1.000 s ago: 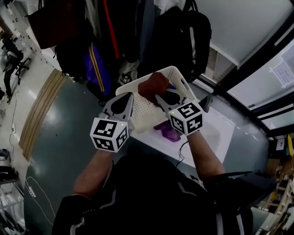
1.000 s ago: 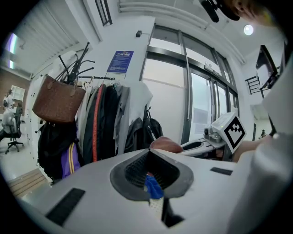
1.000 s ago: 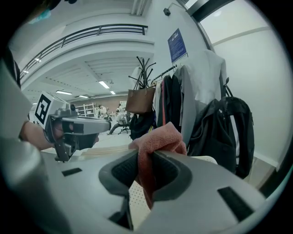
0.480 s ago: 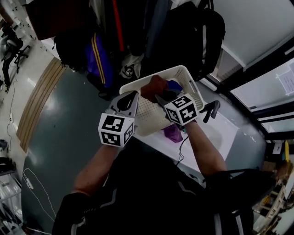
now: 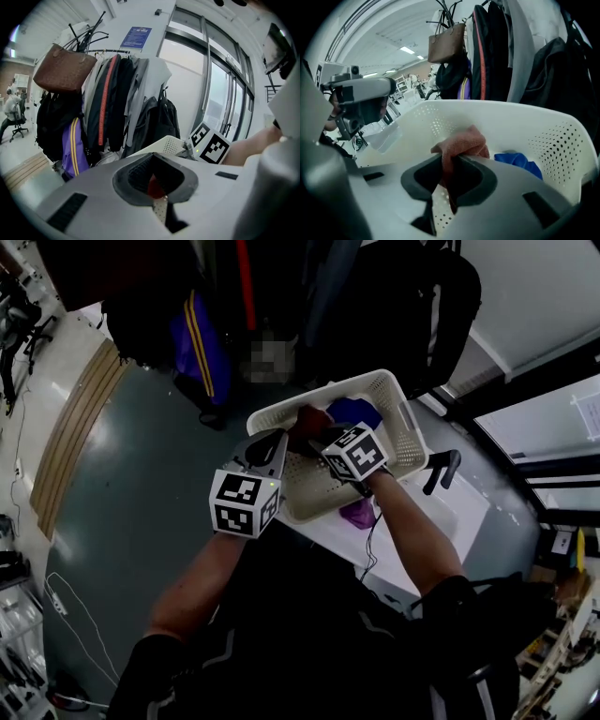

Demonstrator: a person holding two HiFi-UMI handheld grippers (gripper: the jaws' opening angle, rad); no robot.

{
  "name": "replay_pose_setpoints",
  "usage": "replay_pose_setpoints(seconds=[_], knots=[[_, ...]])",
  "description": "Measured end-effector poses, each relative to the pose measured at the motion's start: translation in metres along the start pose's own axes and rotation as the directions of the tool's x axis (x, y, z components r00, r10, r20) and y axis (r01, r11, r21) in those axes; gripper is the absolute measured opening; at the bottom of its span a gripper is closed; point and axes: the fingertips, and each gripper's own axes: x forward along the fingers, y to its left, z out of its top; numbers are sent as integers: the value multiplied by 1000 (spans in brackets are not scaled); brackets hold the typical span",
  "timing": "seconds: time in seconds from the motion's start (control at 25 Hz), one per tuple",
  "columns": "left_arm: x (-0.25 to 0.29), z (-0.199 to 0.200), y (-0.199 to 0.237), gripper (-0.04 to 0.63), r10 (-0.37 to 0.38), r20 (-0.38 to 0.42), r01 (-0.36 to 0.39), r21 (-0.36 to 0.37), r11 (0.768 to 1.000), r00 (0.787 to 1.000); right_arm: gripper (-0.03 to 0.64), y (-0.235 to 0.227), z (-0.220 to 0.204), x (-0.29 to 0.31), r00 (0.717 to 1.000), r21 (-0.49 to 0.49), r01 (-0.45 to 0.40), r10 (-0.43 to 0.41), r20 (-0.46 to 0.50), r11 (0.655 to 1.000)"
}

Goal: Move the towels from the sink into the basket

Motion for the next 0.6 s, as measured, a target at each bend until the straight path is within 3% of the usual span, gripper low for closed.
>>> replay_pose_setpoints(seconds=[0.2, 0.6], knots=[[6, -7, 4, 6, -11, -15, 11, -15, 1000, 1000, 80, -5, -11, 23, 998, 55, -15, 18, -59, 998], [3, -11, 3, 6, -42, -21, 41, -36, 998, 999, 81, -36, -43, 41, 988, 141, 74, -53, -147, 987]])
